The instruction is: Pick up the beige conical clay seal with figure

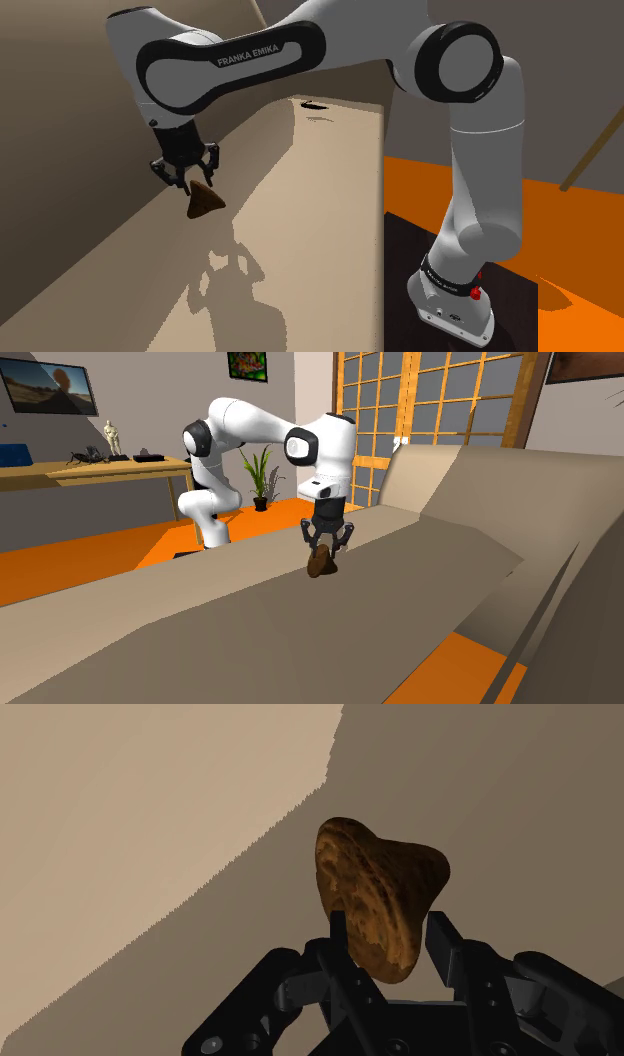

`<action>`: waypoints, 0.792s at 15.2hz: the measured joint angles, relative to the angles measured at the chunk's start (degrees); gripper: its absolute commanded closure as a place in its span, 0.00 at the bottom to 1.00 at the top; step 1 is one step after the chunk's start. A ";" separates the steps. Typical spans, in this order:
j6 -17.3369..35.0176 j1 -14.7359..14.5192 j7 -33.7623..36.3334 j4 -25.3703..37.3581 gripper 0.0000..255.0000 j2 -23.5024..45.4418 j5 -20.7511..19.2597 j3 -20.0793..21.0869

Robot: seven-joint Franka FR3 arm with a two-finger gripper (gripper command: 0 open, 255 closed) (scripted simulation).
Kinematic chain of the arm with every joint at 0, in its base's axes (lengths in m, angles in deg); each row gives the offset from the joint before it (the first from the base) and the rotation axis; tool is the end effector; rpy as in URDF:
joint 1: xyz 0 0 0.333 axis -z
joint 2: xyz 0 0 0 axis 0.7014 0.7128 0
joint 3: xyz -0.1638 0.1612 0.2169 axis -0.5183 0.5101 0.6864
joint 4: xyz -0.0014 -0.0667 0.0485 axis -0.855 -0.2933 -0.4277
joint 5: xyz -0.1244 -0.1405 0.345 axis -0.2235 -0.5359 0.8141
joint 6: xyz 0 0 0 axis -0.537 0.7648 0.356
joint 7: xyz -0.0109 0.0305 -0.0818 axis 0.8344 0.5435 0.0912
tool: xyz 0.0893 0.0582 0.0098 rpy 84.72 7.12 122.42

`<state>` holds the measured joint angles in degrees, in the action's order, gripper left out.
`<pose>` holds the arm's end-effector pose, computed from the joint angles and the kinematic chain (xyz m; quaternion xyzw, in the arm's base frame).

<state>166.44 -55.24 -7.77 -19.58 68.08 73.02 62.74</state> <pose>0.5541 0.3486 0.4652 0.9901 -0.1324 -0.0138 0.0447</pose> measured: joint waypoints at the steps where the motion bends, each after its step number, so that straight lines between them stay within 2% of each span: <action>1: 0.01 0.00 0.00 0.00 1.00 0.00 0.00 0.00; 6: -0.19 0.01 -0.04 0.12 1.00 -0.06 0.03 0.01; 12: -4.29 -0.36 -0.36 4.04 1.00 -0.23 0.23 0.17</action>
<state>162.15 -55.60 -8.14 -15.54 67.85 73.25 62.91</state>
